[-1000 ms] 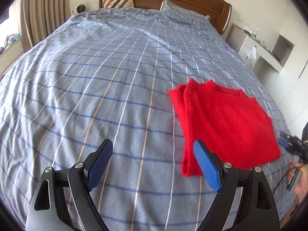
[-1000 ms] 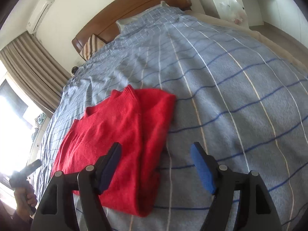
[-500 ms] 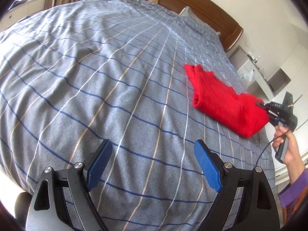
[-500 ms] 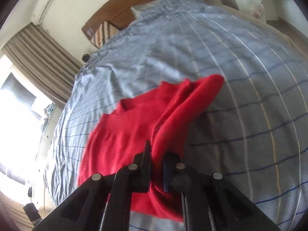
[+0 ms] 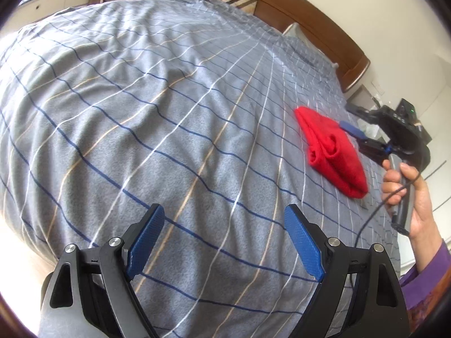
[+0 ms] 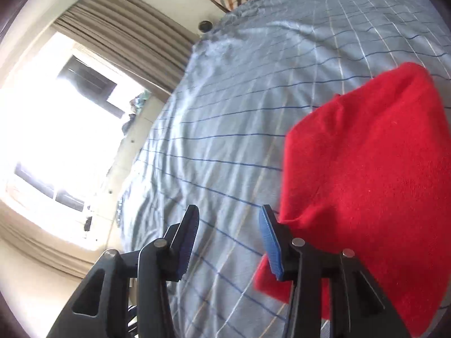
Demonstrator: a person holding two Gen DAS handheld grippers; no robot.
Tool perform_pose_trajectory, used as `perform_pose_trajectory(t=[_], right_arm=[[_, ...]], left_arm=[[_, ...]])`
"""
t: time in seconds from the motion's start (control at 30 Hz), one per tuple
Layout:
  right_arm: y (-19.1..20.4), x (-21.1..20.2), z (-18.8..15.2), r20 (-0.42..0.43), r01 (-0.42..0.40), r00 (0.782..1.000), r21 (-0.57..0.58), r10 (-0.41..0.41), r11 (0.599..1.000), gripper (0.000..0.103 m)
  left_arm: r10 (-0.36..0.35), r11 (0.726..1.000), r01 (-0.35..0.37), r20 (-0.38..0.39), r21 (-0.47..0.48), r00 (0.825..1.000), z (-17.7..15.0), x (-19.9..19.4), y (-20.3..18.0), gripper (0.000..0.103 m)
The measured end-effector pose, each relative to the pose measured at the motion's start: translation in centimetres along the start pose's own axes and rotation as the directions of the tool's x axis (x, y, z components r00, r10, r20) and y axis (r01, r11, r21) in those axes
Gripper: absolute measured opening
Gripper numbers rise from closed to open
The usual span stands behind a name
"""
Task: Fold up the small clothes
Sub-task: 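Grasp the folded sweater's side with the right gripper and fold it over, then grasp the folded bundle with both grippers and fold it in half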
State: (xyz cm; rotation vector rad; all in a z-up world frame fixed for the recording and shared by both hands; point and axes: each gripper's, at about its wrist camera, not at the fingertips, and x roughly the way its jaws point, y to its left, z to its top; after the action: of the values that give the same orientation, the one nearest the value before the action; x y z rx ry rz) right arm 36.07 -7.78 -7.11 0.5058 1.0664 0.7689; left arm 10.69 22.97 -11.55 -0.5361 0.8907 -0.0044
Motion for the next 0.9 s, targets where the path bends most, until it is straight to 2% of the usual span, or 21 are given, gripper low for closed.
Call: perform_pose_trajectory(t=[0.03,0.07,0.13,0.17,0.2,0.3,0.4,0.47,0.5,0.57,0.63,0.7,0.73,0.8,0.9], right_arm=[[0.4,-1.4,-0.1,0.025,-0.013,1.0,-0.026,0.013,1.0,0.045],[0.5,-3.0,-0.1,0.054,0.008,0.999,-0.054,-0.005,0.999,0.045],[0.3,-5.7,0.0,0.096,0.149,0.986,-0.106,-0.139,0.983,0.045],[0.0,-6.5,-0.1,0.102,0.23,0.971,-0.136,-0.217,0.964,0.045],[-0.5,-6.7,-0.4,0.095,0.278,0.959,-0.154,-0.265,0.948,0.045],[-2.3,-4.9,-1.9,0.026,0.29,0.957,-0.154,-0.289,0.945,0.045],[-2.9,-0.1,-5.4,-0.075,0.289,0.948,-0.209,-0.31,0.934,0.045],[-1.7,1.3,-7.1,-0.055,0.315,0.937,-0.289,-0.344,0.904,0.045],[-1.1,1.0,-7.3,-0.04,0.304,0.943,-0.294,-0.329,0.906,0.045],[-0.8,-1.3,-7.2,-0.02,0.263,0.961,-0.259,-0.277,0.93,0.051],[-0.9,-4.6,-6.6,0.041,0.264,0.964,-0.251,-0.263,0.931,0.06],[-2.1,-8.1,-5.4,0.124,0.312,0.948,-0.212,-0.292,0.926,0.075],[-3.2,-9.5,-4.4,0.158,0.334,0.938,-0.165,-0.31,0.928,0.078],[-6.4,-11.6,-2.5,0.184,0.343,0.926,-0.04,-0.331,0.938,0.079],[-11.1,-11.8,-0.4,0.143,0.284,0.942,0.136,-0.302,0.949,0.079]], left_arm=[[0.004,1.0,-0.004,0.003,-0.005,1.0,-0.1,-0.1,0.3,0.088],[0.008,1.0,-0.008,0.005,-0.01,1.0,-0.1,-0.1,0.5,0.088],[0.009,1.0,-0.009,0.006,-0.012,1.0,-0.1,0.0,0.7,0.088],[0.01,1.0,-0.01,0.003,-0.009,1.0,-0.1,0.2,0.5,0.088],[0.009,1.0,-0.009,-0.001,-0.004,1.0,-0.1,0.4,0.2,0.088],[-0.005,1.0,0.005,-0.021,0.016,1.0,0.1,1.2,-1.7,0.088],[-0.02,0.997,0.023,-0.039,0.071,0.999,1.3,2.1,-4.7,0.088],[-0.042,0.994,0.046,-0.043,0.101,0.998,3.0,2.8,-6.9,0.088],[-0.061,0.992,0.065,-0.038,0.111,0.997,4.0,3.1,-8.1,0.089],[-0.109,0.984,0.113,-0.037,0.136,0.993,6.0,4.2,-10.7,0.095],[-0.163,0.969,0.17,-0.054,0.178,0.985,8.0,6.2,-13.6,0.098],[-0.189,0.954,0.21,-0.115,0.213,0.975,9.5,9.6,-16.4,0.098],[-0.194,0.95,0.226,-0.159,0.214,0.968,10.1,11.7,-17.6,0.098],[-0.16,0.958,0.208,-0.237,0.196,0.958,10.7,15.7,-18.9,0.098],[-0.045,0.973,0.105,-0.278,0.205,0.959,10.8,19.9,-18.9,0.097]])
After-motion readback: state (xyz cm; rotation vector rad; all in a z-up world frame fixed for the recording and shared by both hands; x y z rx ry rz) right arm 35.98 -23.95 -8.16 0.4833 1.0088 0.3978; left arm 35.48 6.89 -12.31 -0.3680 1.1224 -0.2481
